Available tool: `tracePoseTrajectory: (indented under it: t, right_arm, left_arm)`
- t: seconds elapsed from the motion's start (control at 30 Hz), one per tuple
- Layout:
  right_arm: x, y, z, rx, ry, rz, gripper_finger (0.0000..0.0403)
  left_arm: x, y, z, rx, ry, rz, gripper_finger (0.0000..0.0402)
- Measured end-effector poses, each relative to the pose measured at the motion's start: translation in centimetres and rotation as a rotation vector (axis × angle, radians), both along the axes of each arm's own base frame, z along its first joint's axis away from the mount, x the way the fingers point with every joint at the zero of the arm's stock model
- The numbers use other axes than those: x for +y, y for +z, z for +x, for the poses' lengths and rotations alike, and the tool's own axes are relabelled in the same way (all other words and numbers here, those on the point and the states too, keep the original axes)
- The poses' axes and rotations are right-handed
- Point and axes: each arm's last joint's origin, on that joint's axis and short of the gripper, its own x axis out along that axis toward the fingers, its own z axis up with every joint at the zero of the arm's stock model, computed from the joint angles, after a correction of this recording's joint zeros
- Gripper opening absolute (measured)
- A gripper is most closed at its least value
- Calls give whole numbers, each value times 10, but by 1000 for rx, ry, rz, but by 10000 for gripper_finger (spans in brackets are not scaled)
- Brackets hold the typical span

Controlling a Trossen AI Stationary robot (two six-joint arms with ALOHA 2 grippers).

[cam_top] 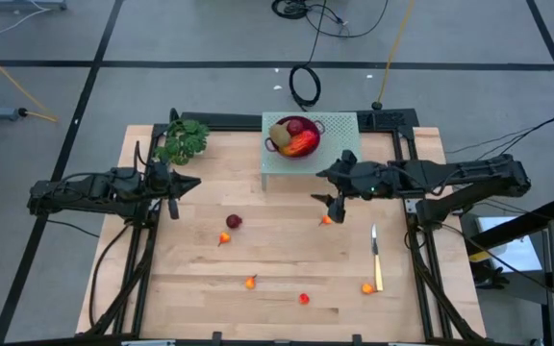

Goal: Pick & Place Fruit
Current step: Put the pear in the violet strainer bowl on the shelf

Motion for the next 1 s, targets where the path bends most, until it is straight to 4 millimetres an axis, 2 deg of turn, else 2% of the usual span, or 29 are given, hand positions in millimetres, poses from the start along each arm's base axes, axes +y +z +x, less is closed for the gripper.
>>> tracePoseTrajectory:
  t: [0.13,0.33,0.63,0.73,0.87,1.0]
  right_arm:
    - [9,-4,-3,35,-2,56,279]
    - [18,-18,-17,209,-33,115,279]
    - [22,-28,-24,334,48,19,279]
    - [22,-41,-25,383,92,-10,279]
    - [23,-70,-28,468,187,-24,279]
    - [18,-97,-27,473,246,-112,279]
  left_arm:
    - [0,0,0,0,0,0,19]
    - [0,0,0,0,0,0,19]
    - [0,0,0,-3,2,-7,19]
    - [0,0,0,-8,6,-24,19]
    - [0,0,0,-11,8,-31,19]
    - [0,0,0,-17,15,-49,19]
